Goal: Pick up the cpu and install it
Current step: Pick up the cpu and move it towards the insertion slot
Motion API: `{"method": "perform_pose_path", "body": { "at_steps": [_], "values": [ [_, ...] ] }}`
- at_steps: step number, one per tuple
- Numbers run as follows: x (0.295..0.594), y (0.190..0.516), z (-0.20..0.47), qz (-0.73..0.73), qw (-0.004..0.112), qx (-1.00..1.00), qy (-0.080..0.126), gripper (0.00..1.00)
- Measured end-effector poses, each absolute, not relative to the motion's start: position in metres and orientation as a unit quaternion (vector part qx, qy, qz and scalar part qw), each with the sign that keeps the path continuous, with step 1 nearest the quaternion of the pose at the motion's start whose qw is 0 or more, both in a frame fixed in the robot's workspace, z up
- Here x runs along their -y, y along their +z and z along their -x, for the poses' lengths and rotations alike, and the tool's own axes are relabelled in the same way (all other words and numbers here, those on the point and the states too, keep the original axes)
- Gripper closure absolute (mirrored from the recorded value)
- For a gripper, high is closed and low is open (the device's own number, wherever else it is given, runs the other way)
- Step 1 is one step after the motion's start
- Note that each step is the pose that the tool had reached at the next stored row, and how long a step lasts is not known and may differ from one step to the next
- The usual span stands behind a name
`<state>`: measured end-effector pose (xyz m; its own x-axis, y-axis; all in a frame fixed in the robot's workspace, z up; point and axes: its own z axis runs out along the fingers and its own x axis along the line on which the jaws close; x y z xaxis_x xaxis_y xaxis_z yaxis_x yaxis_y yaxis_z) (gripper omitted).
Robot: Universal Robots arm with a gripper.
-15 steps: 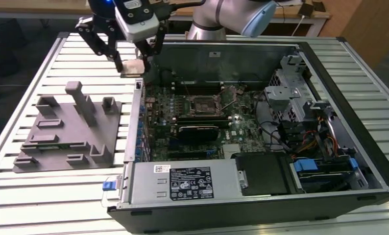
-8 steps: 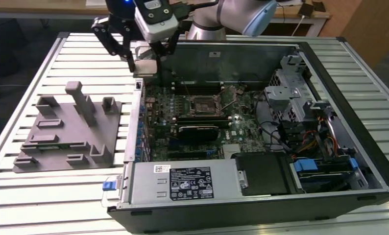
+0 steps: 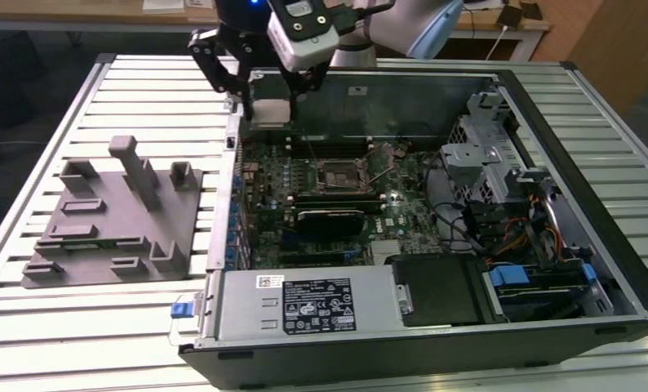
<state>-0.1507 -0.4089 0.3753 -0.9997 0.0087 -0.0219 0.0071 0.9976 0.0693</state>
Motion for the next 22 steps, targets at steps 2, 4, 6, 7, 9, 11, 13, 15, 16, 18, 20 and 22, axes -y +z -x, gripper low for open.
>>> {"method": "perform_pose_path", "body": {
  "at_steps": [2,4,6,7,9,11,13,15,16,18,20,22],
  "values": [
    [0.409,0.375,0.144,-0.004,0.011,-0.999,0.035,0.46],
    [0.409,0.375,0.138,-0.004,0.011,-0.999,0.035,0.46],
    [0.409,0.375,0.132,-0.004,0.011,-0.999,0.035,0.46],
    [0.409,0.374,0.129,-0.004,0.011,-0.999,0.035,0.46],
    [0.409,0.373,0.123,-0.004,0.01,-0.999,0.035,0.46],
    [0.408,0.369,0.118,-0.004,0.01,-0.999,0.035,0.46],
    [0.408,0.366,0.113,-0.004,0.009,-0.999,0.035,0.46],
    [0.406,0.362,0.109,-0.004,0.009,-0.999,0.035,0.46],
    [0.406,0.36,0.107,-0.004,0.009,-0.999,0.035,0.46],
    [0.404,0.357,0.103,-0.004,0.008,-0.999,0.035,0.46],
    [0.401,0.353,0.1,-0.004,0.008,-0.999,0.035,0.46],
    [0.399,0.35,0.096,-0.004,0.008,-0.999,0.035,0.46]
  ]
}}
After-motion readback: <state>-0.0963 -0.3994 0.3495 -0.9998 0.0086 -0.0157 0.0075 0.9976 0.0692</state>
